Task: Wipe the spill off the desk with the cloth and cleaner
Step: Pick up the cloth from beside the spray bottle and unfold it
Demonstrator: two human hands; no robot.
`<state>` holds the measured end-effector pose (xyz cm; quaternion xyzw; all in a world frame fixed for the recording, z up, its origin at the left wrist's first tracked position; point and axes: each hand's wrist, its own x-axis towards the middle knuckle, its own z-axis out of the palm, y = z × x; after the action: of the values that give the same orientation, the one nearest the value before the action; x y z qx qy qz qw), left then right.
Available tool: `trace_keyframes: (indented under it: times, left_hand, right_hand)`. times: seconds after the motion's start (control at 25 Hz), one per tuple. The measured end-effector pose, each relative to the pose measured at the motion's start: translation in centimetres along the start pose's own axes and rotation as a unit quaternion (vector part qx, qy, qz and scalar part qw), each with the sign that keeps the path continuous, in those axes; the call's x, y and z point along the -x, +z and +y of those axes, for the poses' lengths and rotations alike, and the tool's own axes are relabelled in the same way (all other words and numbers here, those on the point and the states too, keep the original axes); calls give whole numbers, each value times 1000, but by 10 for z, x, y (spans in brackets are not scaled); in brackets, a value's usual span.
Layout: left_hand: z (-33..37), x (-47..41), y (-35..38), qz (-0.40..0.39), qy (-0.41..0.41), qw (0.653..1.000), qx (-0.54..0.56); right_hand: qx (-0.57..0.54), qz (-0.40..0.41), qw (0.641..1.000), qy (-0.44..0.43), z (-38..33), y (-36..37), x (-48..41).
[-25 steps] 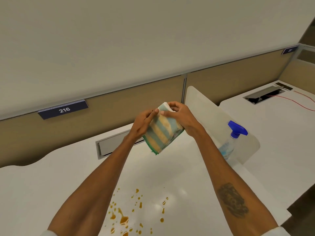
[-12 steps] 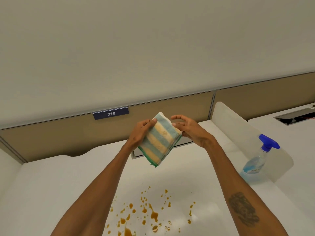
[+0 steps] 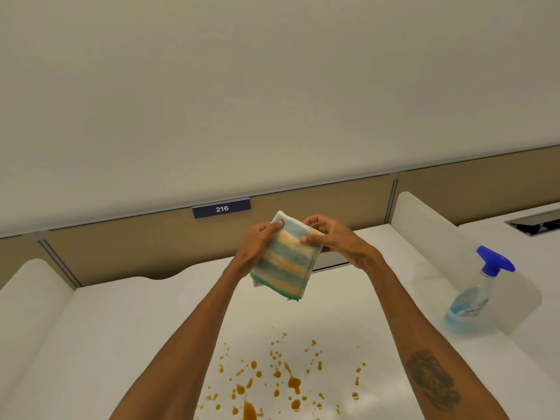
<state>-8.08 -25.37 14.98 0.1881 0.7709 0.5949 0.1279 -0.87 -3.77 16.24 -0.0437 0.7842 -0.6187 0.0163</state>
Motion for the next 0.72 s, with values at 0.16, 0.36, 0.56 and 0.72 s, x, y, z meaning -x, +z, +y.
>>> trace_keyframes:
  times: [0.16,0.36,0.56,0.72]
  left_hand:
    - [4,6,1,-41,-25,999,22]
    - [6,8,12,-83,-42,995,44]
    - [-3,2,47,-117,-57,991,19]
    - [-13,-7,76,-91,-59,994,31]
  right_hand:
    - [-42,14,999,-13,5,0,6]
    - [-95,34,995,-6,23,-3,22]
    - [-136,94,986,10,59,-17,45]
    - [-157,296,940,62,103,-41,72]
